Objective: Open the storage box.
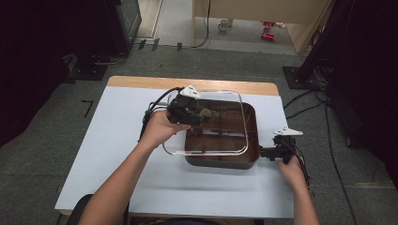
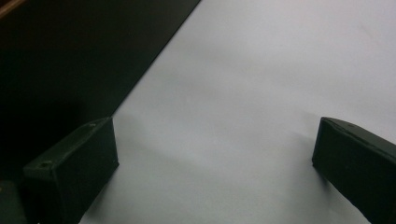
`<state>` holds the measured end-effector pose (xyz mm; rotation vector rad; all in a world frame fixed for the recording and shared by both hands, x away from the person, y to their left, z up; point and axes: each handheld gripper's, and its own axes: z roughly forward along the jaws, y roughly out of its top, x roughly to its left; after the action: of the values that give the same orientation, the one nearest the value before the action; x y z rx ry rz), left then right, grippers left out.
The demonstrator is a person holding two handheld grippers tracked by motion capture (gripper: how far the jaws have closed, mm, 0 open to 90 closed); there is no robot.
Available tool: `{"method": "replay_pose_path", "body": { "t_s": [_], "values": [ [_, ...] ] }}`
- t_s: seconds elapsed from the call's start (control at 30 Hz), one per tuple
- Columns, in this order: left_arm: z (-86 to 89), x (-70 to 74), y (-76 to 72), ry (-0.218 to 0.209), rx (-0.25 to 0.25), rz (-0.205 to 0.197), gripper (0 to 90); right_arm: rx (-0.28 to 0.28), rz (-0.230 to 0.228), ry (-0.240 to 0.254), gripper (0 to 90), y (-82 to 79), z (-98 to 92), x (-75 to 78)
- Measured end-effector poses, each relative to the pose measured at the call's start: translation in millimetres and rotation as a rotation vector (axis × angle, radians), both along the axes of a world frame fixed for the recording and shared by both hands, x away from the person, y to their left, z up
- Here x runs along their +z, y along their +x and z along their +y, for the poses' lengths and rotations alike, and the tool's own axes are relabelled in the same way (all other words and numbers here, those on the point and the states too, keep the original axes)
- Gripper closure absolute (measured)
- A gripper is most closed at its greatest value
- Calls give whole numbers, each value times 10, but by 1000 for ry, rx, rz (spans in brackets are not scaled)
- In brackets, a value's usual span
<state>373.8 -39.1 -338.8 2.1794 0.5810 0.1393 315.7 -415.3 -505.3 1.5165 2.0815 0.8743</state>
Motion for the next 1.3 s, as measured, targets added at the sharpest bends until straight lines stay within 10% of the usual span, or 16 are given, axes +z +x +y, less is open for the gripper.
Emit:
{"method": "replay_pose_path", "body": {
  "t_s": [1.3],
  "values": [
    [1384, -218, 199, -10, 305, 45, 592, 1, 4, 1, 0, 2, -2, 1]
  ]
}}
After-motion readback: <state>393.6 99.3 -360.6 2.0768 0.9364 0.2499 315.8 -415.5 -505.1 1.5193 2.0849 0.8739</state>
